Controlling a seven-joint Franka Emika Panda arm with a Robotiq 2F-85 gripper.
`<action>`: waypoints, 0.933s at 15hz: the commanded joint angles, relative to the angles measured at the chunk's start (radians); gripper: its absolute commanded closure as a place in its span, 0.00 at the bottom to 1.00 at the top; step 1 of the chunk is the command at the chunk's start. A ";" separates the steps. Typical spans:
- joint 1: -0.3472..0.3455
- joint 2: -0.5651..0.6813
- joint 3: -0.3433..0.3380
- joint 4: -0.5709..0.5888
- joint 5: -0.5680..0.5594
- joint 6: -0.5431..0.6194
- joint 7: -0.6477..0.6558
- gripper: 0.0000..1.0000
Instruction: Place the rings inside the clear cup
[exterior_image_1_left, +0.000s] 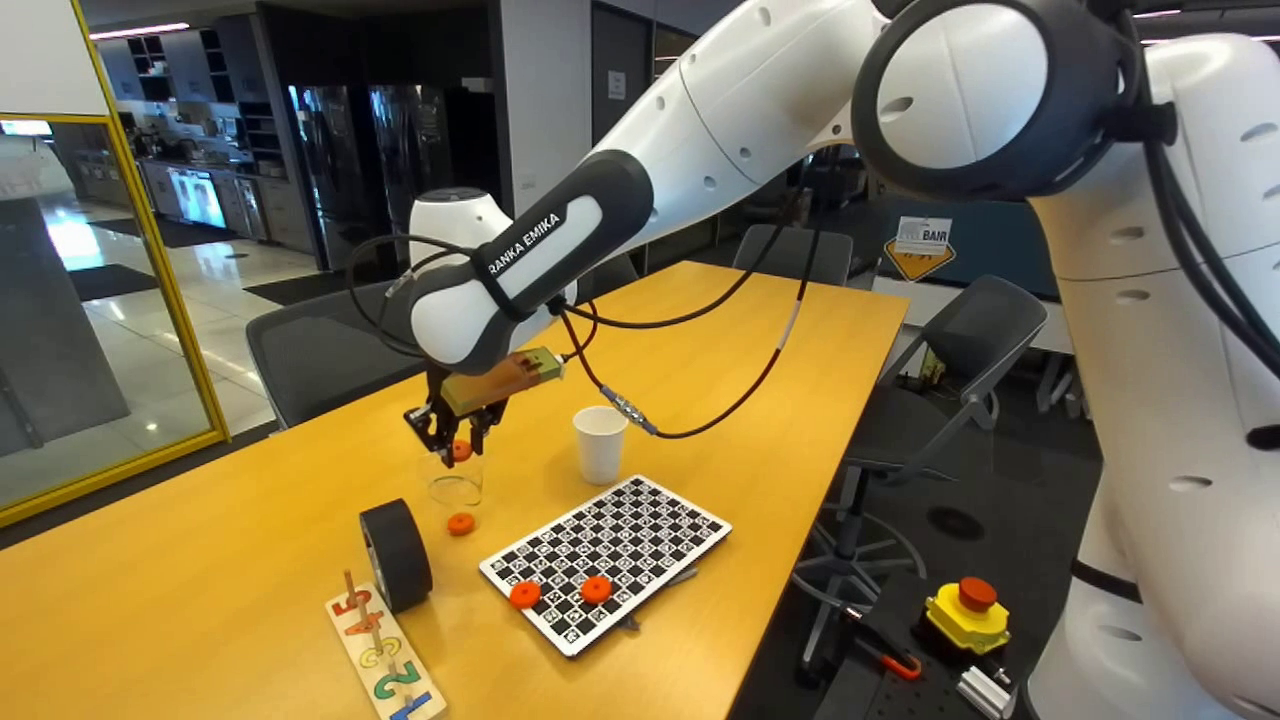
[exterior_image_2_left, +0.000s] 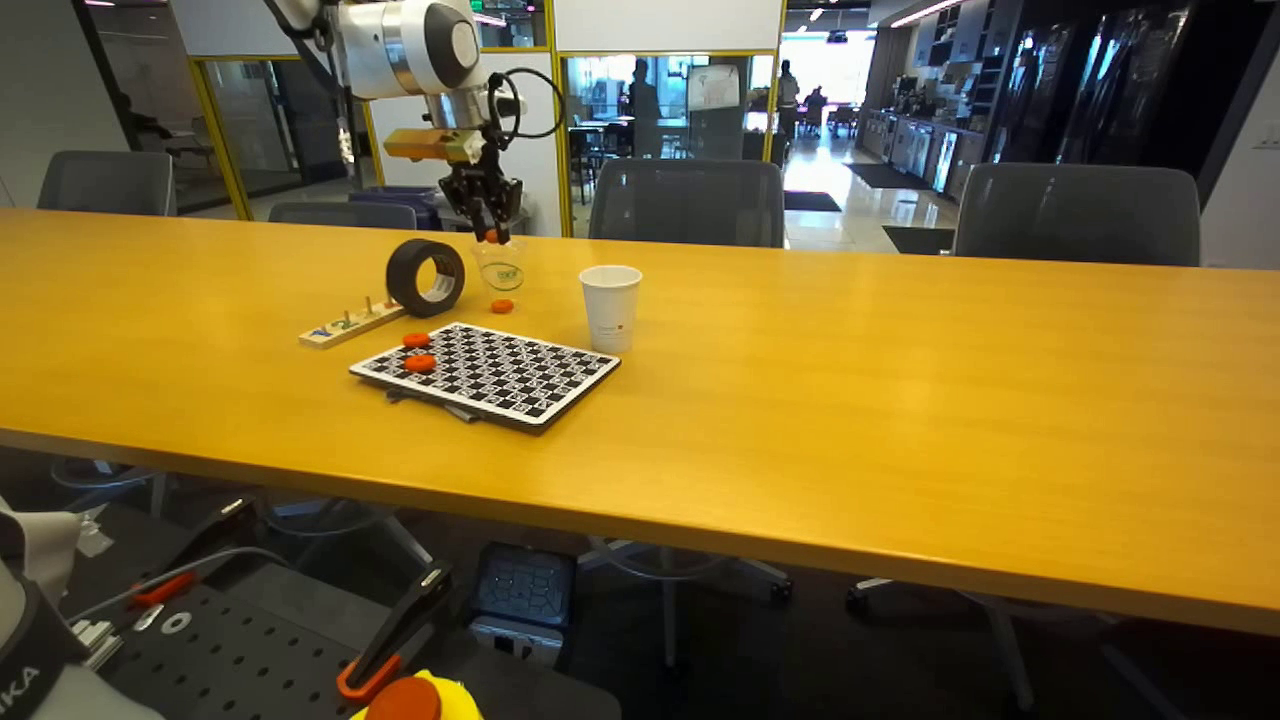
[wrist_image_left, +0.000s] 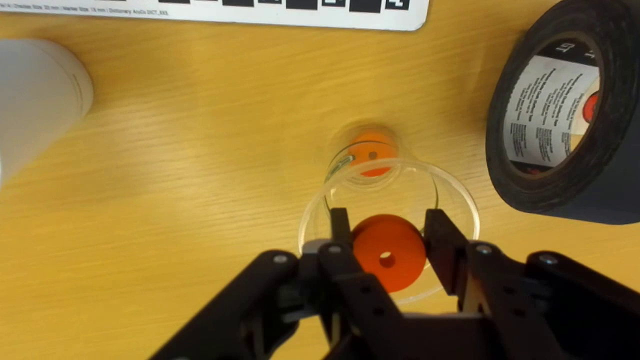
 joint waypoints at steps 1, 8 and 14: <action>0.004 0.058 -0.001 0.106 0.019 -0.057 -0.031 0.32; 0.027 -0.027 -0.009 0.003 -0.003 -0.059 0.002 0.00; 0.069 -0.184 -0.001 -0.252 -0.026 -0.012 0.067 0.00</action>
